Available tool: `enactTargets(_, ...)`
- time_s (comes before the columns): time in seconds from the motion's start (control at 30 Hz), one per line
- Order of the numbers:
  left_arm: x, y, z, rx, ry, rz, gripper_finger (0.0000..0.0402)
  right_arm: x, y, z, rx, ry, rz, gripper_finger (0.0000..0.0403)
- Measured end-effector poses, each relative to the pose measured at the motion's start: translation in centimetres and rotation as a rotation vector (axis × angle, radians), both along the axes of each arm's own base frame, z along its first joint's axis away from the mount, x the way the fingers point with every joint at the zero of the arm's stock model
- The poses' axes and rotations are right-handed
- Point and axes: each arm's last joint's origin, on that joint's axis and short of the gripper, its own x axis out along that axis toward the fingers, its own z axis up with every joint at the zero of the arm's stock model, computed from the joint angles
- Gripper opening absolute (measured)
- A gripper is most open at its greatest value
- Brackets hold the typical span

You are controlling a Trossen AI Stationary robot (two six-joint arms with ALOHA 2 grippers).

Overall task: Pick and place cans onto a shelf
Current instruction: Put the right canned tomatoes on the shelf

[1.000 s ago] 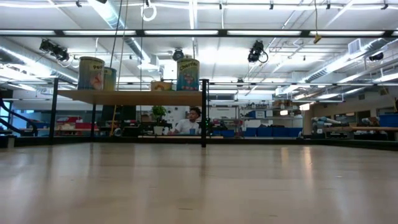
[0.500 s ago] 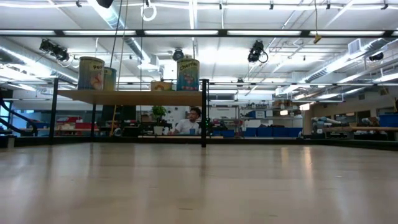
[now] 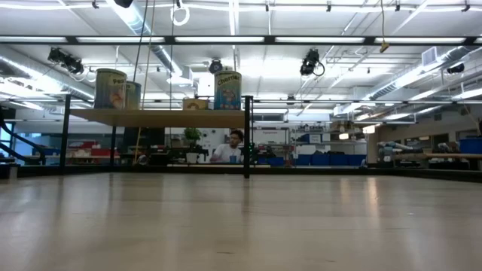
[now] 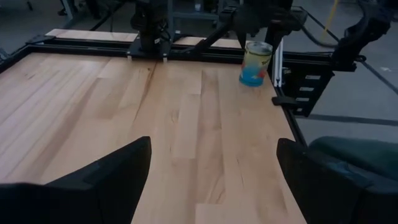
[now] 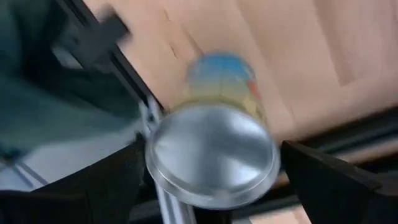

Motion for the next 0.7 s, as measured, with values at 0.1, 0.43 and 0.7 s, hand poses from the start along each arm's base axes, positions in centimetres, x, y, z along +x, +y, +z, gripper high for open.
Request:
enactTargets(0.1,0.0,0.0,0.0,-0.013,0.000,0.003,0.0354,-0.6,0.6,-0.7,-0.006,0.045,0.029,0.0380)
enactTargets(0.43,-0.1,-0.1,0.0,-0.013,-0.001,0.000,0.0354,-1.2,0.6,-1.6,-0.095,0.064,0.021,0.0351)
enactTargets(0.7,-0.8,0.7,-0.8,0.059,0.102,0.057,0.0354,1.6,-0.9,-1.5,-0.070,0.056,0.094,0.0316)
